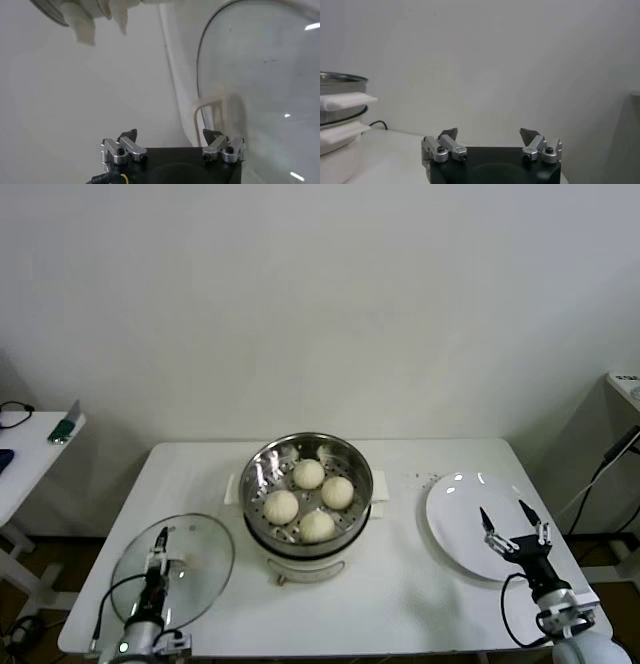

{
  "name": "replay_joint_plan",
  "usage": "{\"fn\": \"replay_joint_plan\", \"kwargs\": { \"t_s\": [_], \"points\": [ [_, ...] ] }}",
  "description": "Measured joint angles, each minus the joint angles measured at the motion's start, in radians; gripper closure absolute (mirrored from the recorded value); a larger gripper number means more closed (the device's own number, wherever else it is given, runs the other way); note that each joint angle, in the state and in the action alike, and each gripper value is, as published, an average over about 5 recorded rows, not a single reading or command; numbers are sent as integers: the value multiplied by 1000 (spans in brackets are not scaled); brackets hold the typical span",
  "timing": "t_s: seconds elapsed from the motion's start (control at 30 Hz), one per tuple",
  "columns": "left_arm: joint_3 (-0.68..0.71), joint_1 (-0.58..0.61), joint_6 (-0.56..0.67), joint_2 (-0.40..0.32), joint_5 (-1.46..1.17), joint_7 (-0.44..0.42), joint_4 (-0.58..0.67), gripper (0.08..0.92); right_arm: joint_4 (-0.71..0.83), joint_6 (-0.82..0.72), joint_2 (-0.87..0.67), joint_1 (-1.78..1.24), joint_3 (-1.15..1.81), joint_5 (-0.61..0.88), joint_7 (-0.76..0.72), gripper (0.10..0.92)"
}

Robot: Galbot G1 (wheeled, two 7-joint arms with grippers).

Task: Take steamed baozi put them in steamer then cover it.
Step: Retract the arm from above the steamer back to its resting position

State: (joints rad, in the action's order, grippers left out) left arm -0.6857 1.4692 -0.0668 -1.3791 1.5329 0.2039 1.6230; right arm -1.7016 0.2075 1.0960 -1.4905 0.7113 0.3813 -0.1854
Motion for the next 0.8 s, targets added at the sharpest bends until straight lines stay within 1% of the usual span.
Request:
{"fn": "replay_joint_plan", "kwargs": {
  "t_s": [0.23,0.3,0.37,0.8],
  "points": [
    [6,-41,7,7,-35,12,-39,178,10,11,17,-9,11,-26,-9,203],
    [7,-47,13,9,-45,11,-45,198,12,14,20,-11,14,-32,-12,203],
    [7,-50,17,11,-54,9,-48,244,14,16,24,-12,16,-38,-14,203],
    [6,-49,30,28,-119,-2,-49,621,32,31,37,-4,21,-71,-25,203]
  ]
}}
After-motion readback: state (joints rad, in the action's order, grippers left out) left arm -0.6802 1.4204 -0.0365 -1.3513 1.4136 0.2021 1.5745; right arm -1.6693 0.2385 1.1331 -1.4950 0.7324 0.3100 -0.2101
